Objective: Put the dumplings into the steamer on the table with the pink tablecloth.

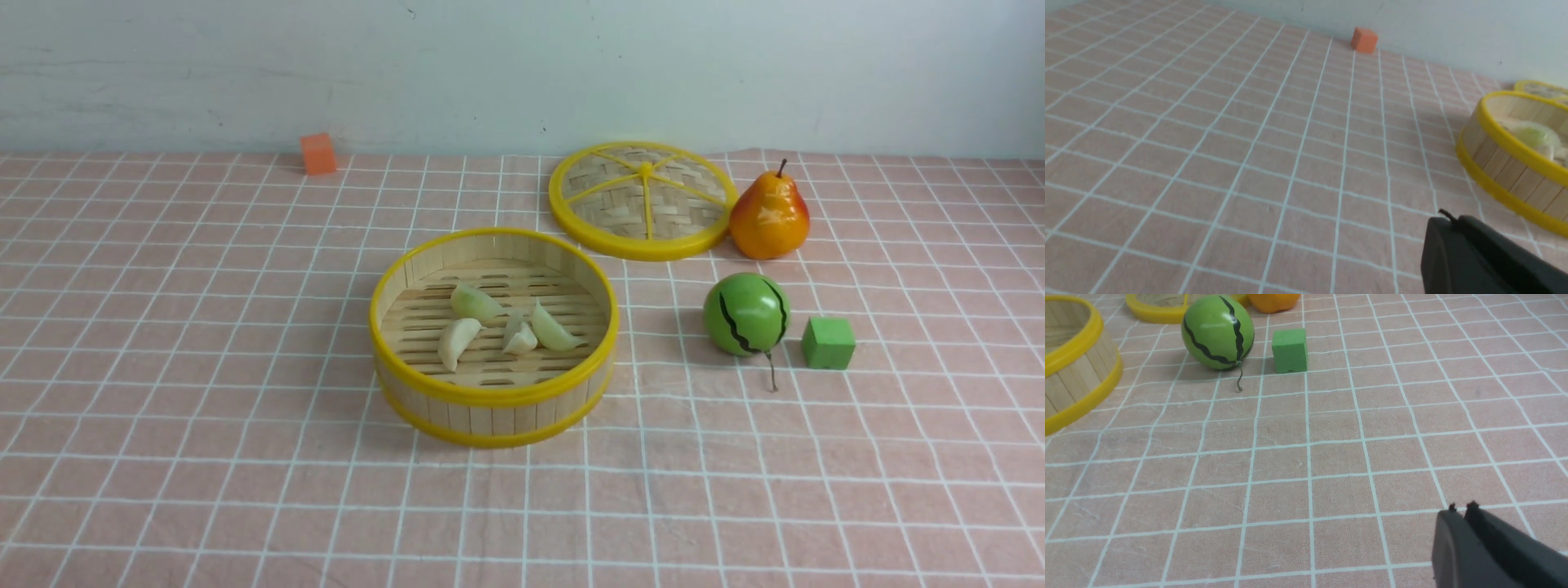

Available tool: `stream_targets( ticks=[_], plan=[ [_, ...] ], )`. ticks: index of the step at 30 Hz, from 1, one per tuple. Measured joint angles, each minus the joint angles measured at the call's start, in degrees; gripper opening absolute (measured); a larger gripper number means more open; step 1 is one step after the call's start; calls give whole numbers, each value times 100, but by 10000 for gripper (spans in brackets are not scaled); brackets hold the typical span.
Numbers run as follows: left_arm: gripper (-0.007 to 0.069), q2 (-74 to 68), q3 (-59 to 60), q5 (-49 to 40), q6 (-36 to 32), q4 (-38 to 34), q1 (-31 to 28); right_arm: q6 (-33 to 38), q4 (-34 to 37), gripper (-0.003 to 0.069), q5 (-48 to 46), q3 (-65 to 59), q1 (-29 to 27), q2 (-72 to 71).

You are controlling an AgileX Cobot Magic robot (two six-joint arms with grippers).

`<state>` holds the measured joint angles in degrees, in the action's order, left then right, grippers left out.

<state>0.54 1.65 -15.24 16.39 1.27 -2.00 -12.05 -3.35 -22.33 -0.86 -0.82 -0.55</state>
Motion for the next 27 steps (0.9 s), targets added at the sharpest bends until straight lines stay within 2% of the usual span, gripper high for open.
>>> stream_targets(
  ticks=[7, 27],
  plan=[
    [1, 0, 0, -571, 0, 0, 0, 0, 0, 40, 0, 0, 0, 0],
    [10, 0, 0, -659, 0, 0, 0, 0, 0, 56, 0, 0, 0, 0]
  ],
)
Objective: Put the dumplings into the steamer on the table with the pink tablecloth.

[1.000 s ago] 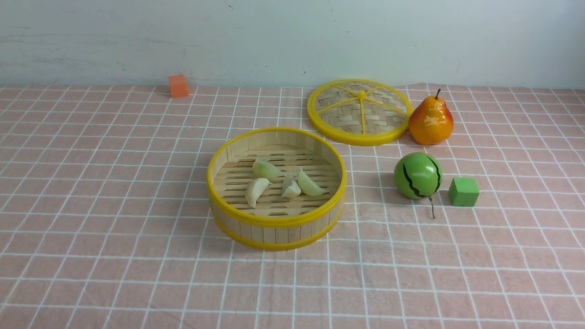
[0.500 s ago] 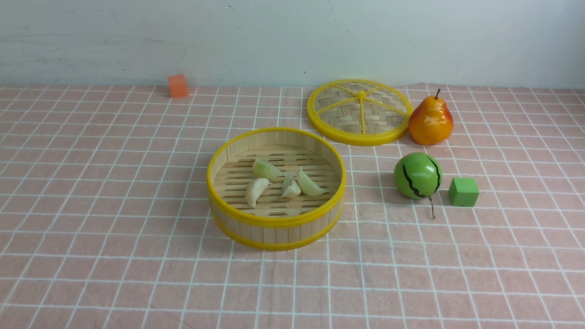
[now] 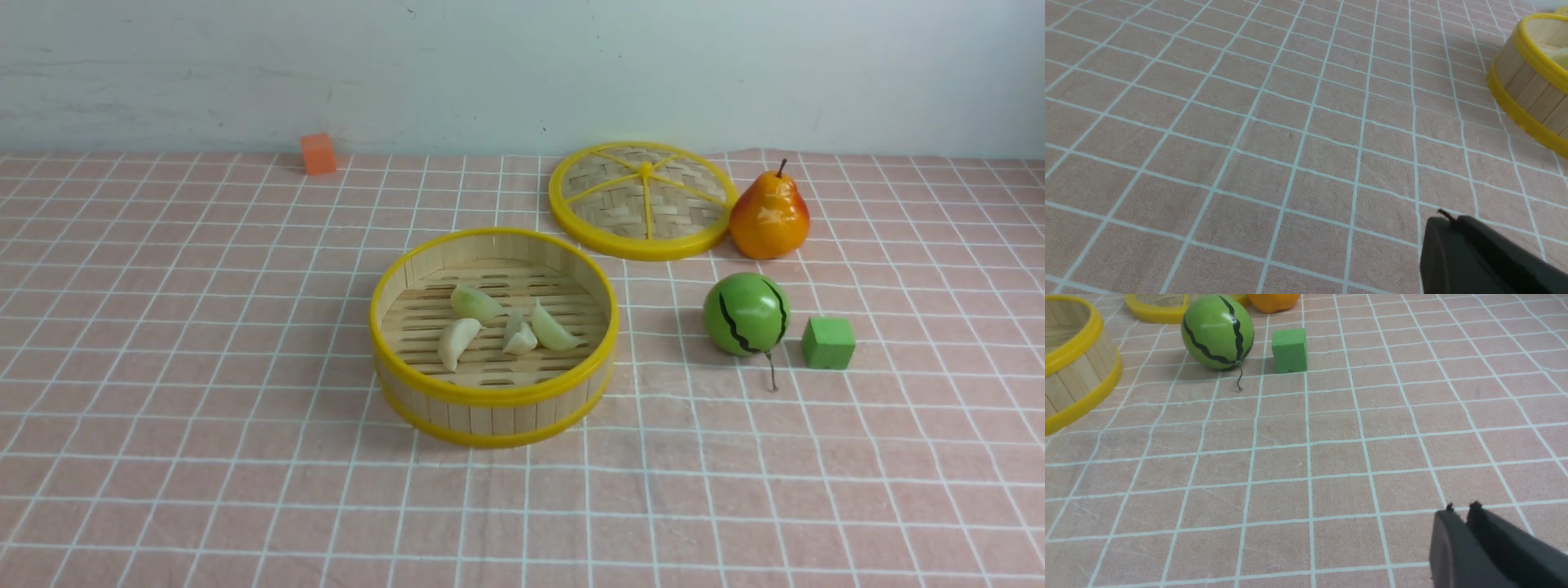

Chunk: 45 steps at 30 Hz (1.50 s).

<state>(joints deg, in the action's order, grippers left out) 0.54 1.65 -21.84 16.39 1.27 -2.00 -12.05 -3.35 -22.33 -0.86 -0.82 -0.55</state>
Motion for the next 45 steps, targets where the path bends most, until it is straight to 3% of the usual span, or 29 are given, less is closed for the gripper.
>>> stream_targets(
  ticks=[45],
  plan=[
    [38, 0, 0, -13, 0, 0, 0, 0, 0, 102, 0, 0, 0, 0]
  ],
)
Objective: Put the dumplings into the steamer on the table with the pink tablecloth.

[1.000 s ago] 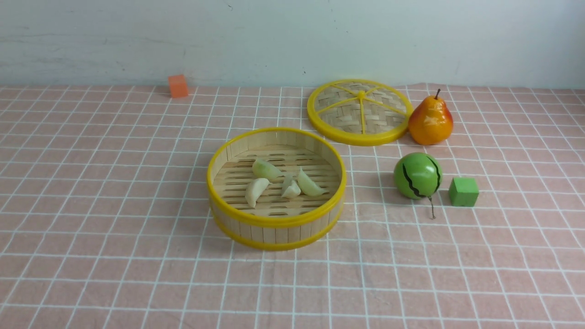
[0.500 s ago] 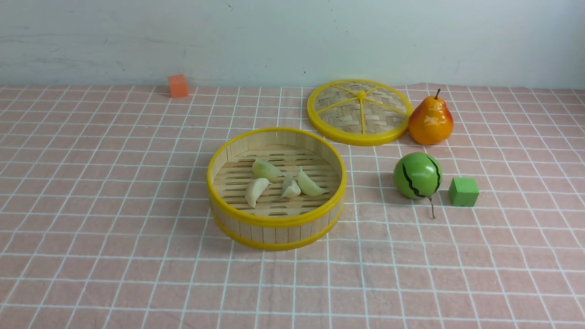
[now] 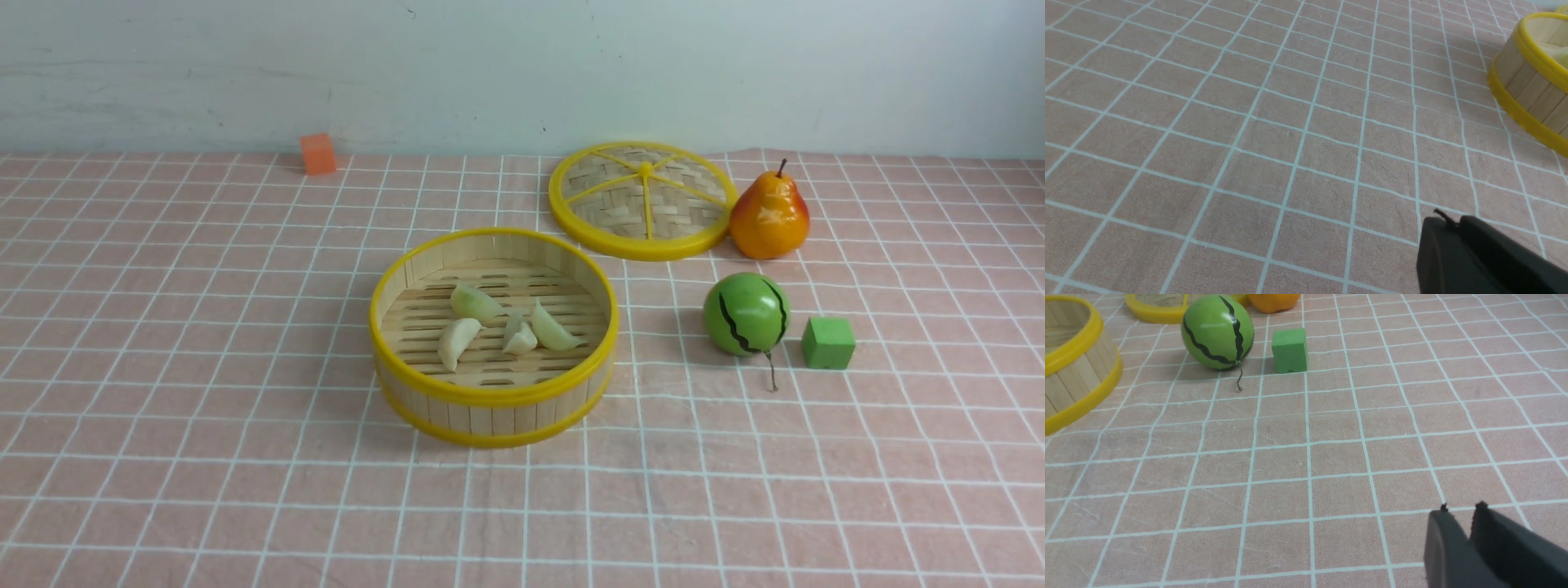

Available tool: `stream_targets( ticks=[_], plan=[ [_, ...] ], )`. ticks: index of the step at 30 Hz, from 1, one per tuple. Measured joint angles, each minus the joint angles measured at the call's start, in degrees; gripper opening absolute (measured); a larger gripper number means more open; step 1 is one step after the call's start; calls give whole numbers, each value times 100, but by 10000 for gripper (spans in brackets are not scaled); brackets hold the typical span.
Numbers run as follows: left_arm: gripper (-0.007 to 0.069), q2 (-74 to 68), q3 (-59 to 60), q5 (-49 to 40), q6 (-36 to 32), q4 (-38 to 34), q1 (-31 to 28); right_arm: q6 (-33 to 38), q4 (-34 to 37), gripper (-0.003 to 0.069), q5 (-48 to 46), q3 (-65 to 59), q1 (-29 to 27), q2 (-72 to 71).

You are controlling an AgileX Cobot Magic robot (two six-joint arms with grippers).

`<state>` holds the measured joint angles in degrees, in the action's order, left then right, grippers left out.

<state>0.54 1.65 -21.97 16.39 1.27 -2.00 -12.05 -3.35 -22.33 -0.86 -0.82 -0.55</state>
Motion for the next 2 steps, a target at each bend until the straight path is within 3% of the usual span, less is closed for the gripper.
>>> stream_targets(
  ticks=[2],
  plan=[
    [38, 0, 0, 0, 0, 0, 0, 0, 0, 106, 0, 0, 0, 0]
  ],
)
